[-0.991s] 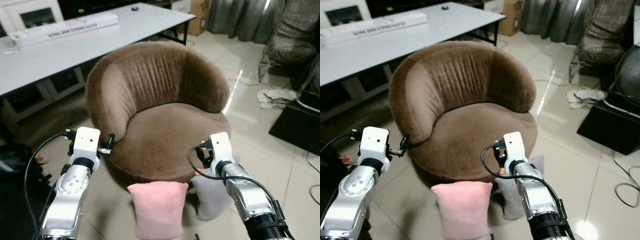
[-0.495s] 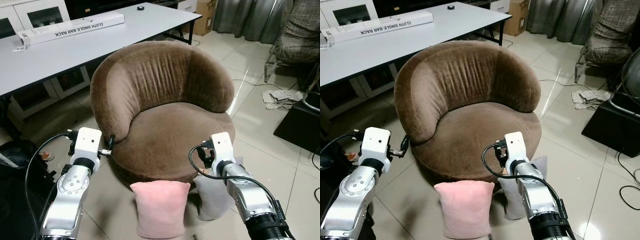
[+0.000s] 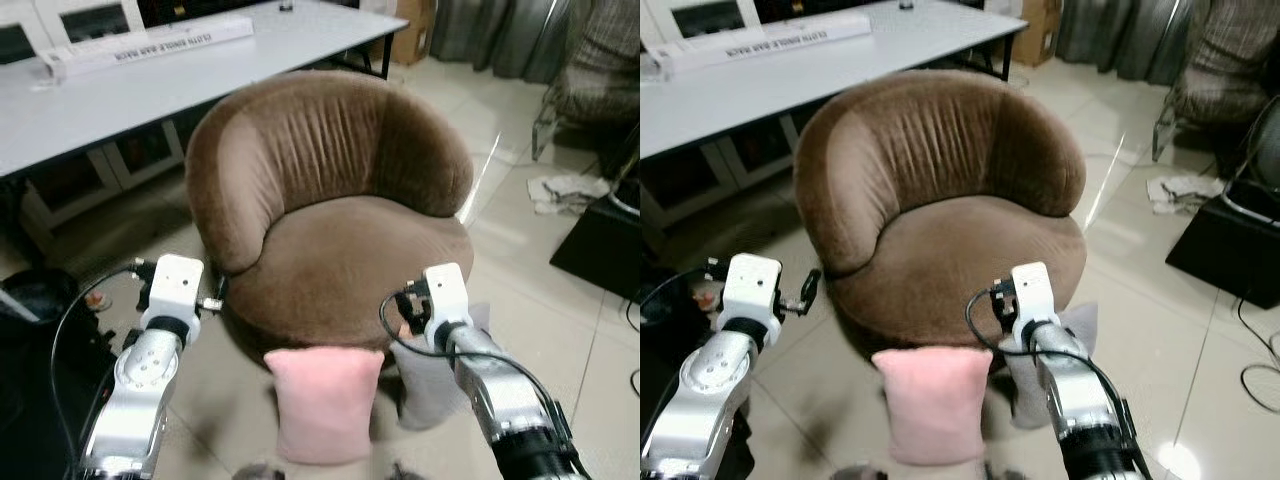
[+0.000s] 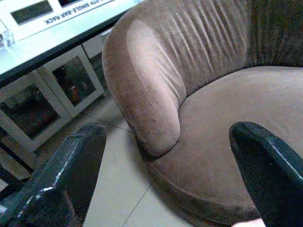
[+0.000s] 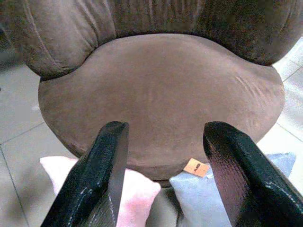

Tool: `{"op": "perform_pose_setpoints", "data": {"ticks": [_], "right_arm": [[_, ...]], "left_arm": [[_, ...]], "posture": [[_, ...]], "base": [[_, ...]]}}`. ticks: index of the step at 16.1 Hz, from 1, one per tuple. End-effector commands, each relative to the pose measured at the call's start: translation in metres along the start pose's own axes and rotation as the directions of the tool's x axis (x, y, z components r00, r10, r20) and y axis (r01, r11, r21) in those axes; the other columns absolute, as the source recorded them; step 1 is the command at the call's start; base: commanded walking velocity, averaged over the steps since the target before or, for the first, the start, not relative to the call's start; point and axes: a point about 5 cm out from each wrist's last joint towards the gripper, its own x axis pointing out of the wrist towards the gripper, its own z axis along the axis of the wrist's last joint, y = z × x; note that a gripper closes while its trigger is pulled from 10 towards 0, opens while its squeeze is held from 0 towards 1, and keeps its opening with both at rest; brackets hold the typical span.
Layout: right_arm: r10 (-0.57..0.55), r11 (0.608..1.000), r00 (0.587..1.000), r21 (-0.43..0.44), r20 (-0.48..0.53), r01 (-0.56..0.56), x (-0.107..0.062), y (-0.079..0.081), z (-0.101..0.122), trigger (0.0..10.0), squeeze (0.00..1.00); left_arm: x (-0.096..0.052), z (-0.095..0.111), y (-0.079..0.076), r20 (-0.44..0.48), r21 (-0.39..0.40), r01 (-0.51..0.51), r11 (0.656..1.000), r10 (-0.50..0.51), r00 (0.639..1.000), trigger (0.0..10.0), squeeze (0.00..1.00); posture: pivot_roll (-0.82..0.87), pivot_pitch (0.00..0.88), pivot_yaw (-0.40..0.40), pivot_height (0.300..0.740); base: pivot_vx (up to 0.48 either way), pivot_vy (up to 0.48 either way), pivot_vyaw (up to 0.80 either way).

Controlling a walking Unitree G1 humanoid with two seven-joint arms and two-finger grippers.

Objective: Move the pillow to the sofa from floor

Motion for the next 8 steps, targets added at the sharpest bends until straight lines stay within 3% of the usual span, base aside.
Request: {"op": "perform_pose_setpoints", "data": {"ticks": [1, 8], "right_arm": [[-0.009, 1.0, 1.0, -0.002, 0.008, 0.009, -0.0004, -0.0023, 0.0012, 10.0, 0.0], [-0.014, 1.0, 1.0, 0.0, 0.001, 0.014, 0.0004, -0.0037, -0.002, 10.0, 0.0]], "left_arm": [[0.0011, -0.001, 0.0005, -0.008, 0.011, 0.006, 1.0, -0.005, 1.0, 10.0, 0.0], [0.0023, -0.0009, 0.0012, -0.011, 0.016, 0.002, 1.0, -0.002, 1.0, 10.0, 0.0]], "posture": [[0.09, 0.0, 0.022, 0.662], [0.09, 0.0, 0.028, 0.662]], "base": [[0.0, 0.0, 0.0], [0.0, 0.0, 0.0]]}}
